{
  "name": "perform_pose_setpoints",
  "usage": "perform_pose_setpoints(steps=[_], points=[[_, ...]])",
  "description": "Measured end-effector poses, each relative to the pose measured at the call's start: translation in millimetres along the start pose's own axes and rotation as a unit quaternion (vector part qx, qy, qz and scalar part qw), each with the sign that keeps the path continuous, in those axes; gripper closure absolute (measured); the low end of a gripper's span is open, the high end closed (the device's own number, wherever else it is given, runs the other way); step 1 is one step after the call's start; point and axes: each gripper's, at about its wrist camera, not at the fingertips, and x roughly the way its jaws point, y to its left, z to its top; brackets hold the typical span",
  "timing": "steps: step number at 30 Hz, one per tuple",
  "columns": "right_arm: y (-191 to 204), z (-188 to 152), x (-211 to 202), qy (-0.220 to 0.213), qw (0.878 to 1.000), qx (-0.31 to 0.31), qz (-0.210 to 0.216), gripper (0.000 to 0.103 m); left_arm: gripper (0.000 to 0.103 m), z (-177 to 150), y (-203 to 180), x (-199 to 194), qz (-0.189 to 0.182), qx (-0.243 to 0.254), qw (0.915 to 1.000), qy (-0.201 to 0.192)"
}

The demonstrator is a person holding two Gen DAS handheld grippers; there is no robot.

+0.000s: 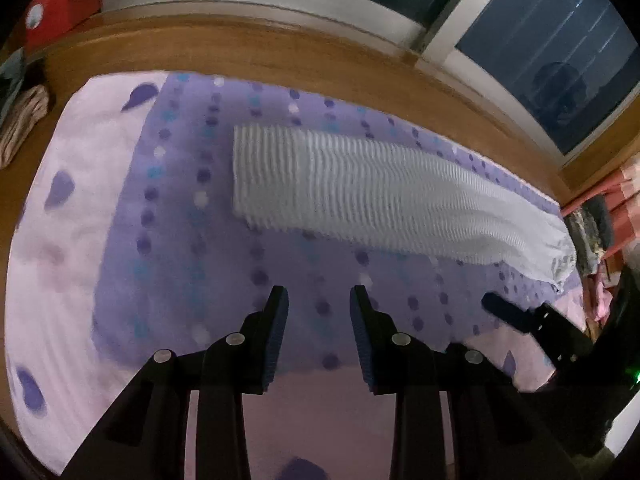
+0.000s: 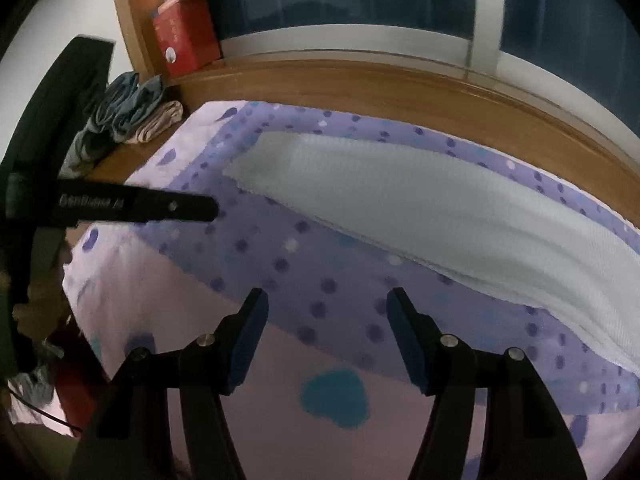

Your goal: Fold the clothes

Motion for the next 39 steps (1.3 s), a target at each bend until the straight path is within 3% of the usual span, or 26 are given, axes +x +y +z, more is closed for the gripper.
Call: perform_pose_setpoints(steps=[6, 11, 21, 29, 31, 33, 36, 39], points=[[40, 30, 38, -0.011, 1.000, 0.006, -0.019, 0.041, 0.071, 47, 31, 16, -0.022, 0.030, 0.9992, 0.014], [60, 49, 73, -0.008, 0.999, 0.020, -0.030, 0.041, 0.071, 70, 46, 40, -0.047, 0.028, 0.9980, 0.032], [75, 65, 118, 0.007, 0.996, 0.008, -0.089, 0.041, 0.071, 89, 63, 69, -0.090, -0.007, 0.9951, 0.041], [66, 75, 131, -0.007, 0.995, 0.026, -0.093, 0.036, 0.064, 89, 59, 72, -0.101, 0.011, 0.9943, 0.033], [63, 76, 133, -0.010, 0.995, 0.034, -0.094, 0.040, 0.058, 89, 60, 72, -0.110, 0.006, 0.9935, 0.030], [59, 76, 133, -0.014, 0.994, 0.041, -0.102, 0.050, 0.054, 91, 60, 72, -0.126, -0.005, 0.9916, 0.031], [50, 76, 132, -0.017, 0.992, 0.059, -0.112, 0.073, 0.054, 91, 61, 71, -0.128, -0.017, 0.9912, 0.030], [41, 76, 131, -0.020, 0.991, 0.068, -0.114, 0.085, 0.054, 87, 75, 52, -0.152, -0.065, 0.9862, -0.004]])
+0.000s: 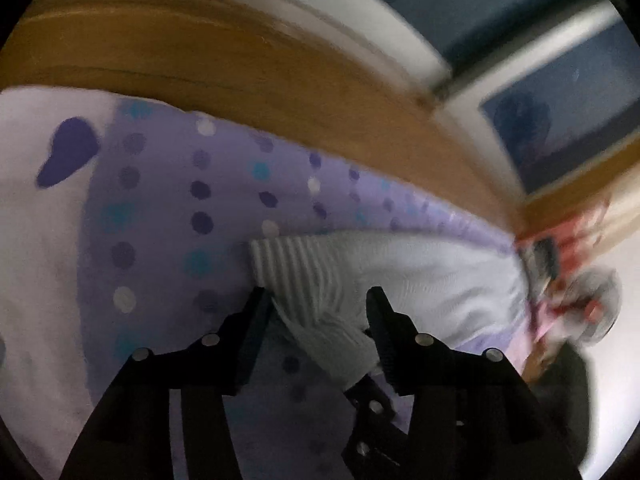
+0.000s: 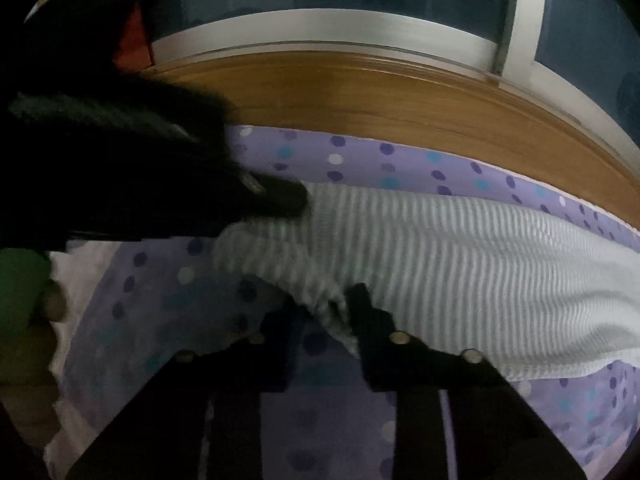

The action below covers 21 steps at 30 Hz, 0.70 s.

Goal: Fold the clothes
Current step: 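Grasp the strip end with the left gripper while the right gripper holds the strip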

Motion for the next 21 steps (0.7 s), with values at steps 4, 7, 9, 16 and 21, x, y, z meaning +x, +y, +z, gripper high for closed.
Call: perform_pose_setpoints(steps=[4, 7, 9, 16, 21], points=[[-10, 3, -2, -0.004, 1.000, 0.022, 0.016, 0.088, 0.054, 4, 5, 3, -0.004, -0.011, 0.9998, 0.016], [-20, 5, -3, -0.006, 0.998, 0.049, 0.038, 0.089, 0.054, 2, 7, 17, -0.013, -0.033, 0.9985, 0.040], [-26, 6, -3, -0.007, 0.997, 0.062, 0.052, 0.090, 0.054, -1, 5, 28, -0.030, -0.045, 0.9971, 0.053], [-21, -2, -21, -0.020, 0.994, 0.073, 0.074, 0.090, 0.085, 2, -19, 27, -0.021, -0.010, 0.9994, 0.026], [-43, 2, -37, -0.038, 0.985, 0.123, 0.113, 0.091, 0.089, 6, -53, 20, -0.008, 0.028, 0.9995, 0.009]])
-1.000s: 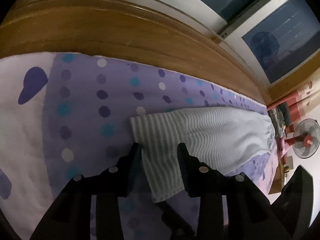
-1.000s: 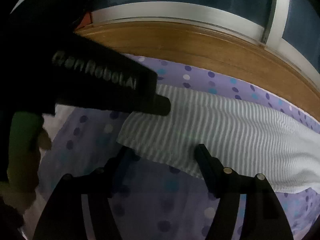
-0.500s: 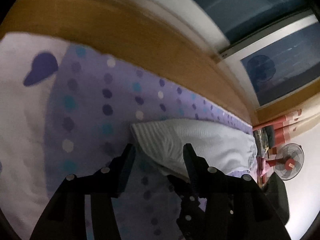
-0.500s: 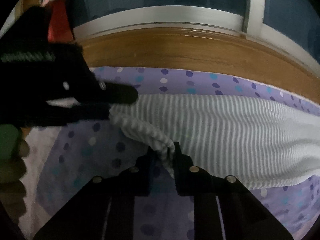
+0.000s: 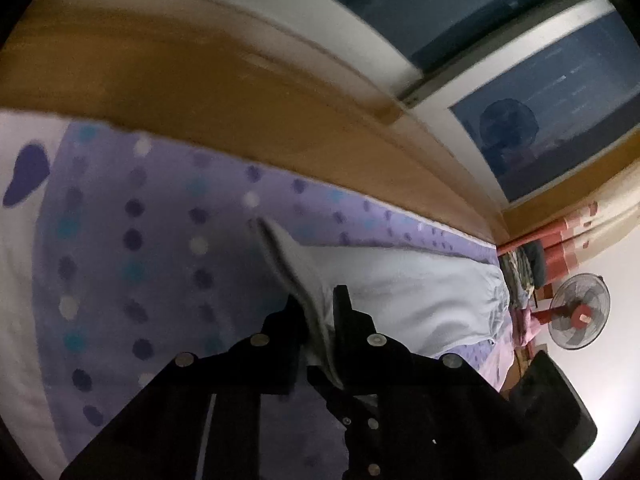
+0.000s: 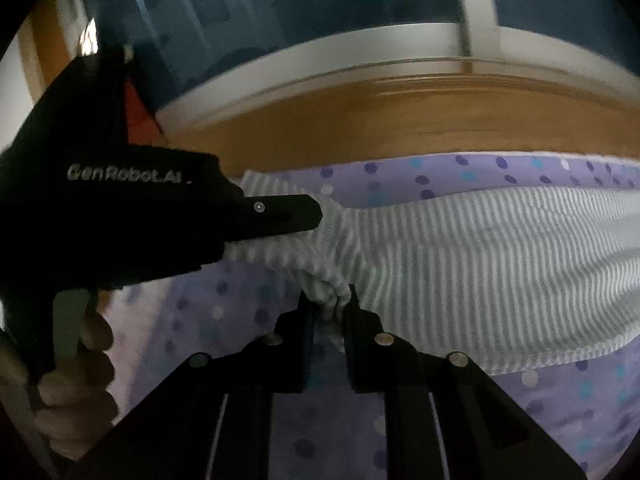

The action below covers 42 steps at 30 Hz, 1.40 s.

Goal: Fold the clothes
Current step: 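Grasp the strip end with the left gripper while the right gripper holds the strip, then lift the strip end with the left gripper and fold it over the strip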

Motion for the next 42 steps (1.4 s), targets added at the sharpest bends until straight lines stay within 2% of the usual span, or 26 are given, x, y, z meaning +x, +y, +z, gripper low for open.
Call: perform_pose_setpoints(steps=[3, 7, 16, 18, 19, 20, 22, 26, 30, 31, 33, 38, 42], points=[[-20, 5, -13, -0.007, 0.998, 0.054, 0.038, 0.091, 0.089, 5, -24, 2, 0.002, 0.024, 0.9997, 0.003], [-47, 4, -30, -0.024, 0.991, 0.111, 0.063, 0.091, 0.089, 10, -59, 17, 0.003, 0.064, 0.9978, 0.014], [-102, -9, -29, -0.007, 0.980, 0.195, 0.034, 0.090, 0.089, 0, -102, 92, 0.012, 0.118, 0.9895, 0.083], [-111, -12, -31, -0.002, 0.978, 0.206, 0.023, 0.084, 0.089, -2, -106, 96, 0.015, 0.128, 0.9876, 0.089], [-115, -12, -33, 0.000, 0.978, 0.208, 0.017, 0.077, 0.088, -3, -108, 97, 0.017, 0.133, 0.9866, 0.093], [-118, -12, -38, -0.001, 0.978, 0.207, 0.014, 0.071, 0.087, -3, -110, 97, 0.017, 0.139, 0.9857, 0.094], [-121, -12, -50, -0.005, 0.979, 0.202, 0.012, 0.065, 0.083, -3, -115, 90, 0.013, 0.151, 0.9842, 0.091], [-117, -11, -75, -0.021, 0.987, 0.160, -0.023, 0.065, 0.080, -4, -129, 72, 0.021, 0.192, 0.9781, 0.077], [-98, -7, -93, -0.052, 0.993, 0.100, -0.043, 0.065, 0.074, -5, -138, 57, 0.020, 0.209, 0.9756, 0.063], [-95, -2, -91, -0.056, 0.994, 0.082, -0.043, 0.065, 0.070, -5, -138, 58, 0.019, 0.211, 0.9753, 0.063], [-89, 4, -83, -0.052, 0.997, 0.049, -0.043, 0.065, 0.068, -3, -133, 67, 0.033, 0.210, 0.9748, 0.068], [-93, 7, -43, -0.017, 0.998, 0.039, -0.047, 0.065, 0.068, 1, -104, 104, 0.054, 0.175, 0.9781, 0.100], [-99, -4, -20, 0.017, 0.997, 0.040, -0.065, 0.065, 0.068, 0, -92, 113, 0.043, 0.173, 0.9782, 0.106]])
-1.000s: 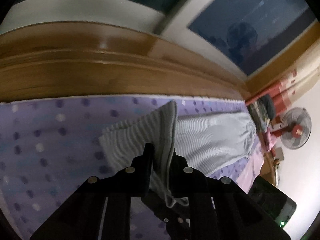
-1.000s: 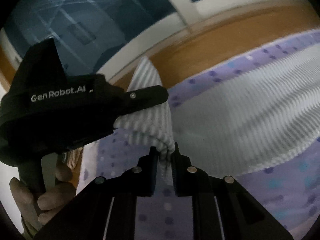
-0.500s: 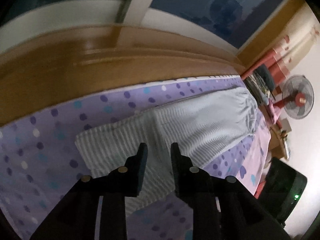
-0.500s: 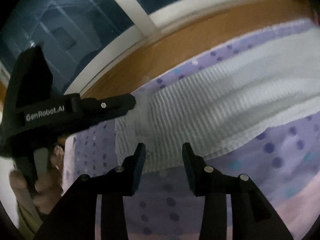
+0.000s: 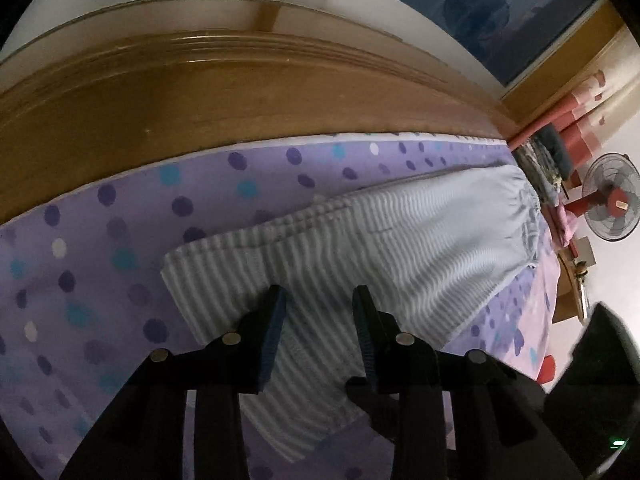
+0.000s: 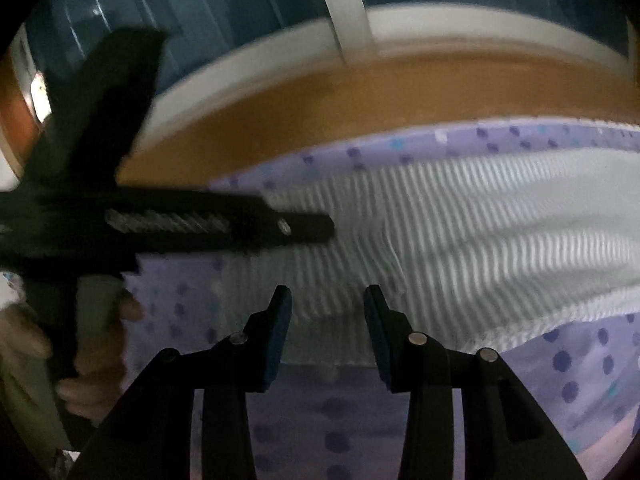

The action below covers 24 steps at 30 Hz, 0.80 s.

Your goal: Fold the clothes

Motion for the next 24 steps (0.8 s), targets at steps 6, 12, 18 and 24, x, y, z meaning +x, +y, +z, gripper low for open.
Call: perform_pose_setpoints(steps=[6, 12, 18, 24], points=[[-1, 0, -2, 0.002, 1.000, 0.000, -0.003, 0.065, 0.068, -2, 1, -9, -0.009, 0.001, 1.0000, -0.001], [42, -16, -30, -0.037, 0.994, -0.090, -0.054, 0.048, 0.068, -12, 35, -47, -0.009, -0.046, 0.9980, -0.043], [94, -25, -11, -0.035, 0.980, -0.187, -0.066, 0.044, 0.068, -21, 68, -28, -0.060, -0.108, 0.9923, -0.002], [93, -27, 25, 0.007, 0.981, -0.170, -0.089, 0.051, 0.068, -18, 65, -18, -0.080, -0.098, 0.9919, -0.005]])
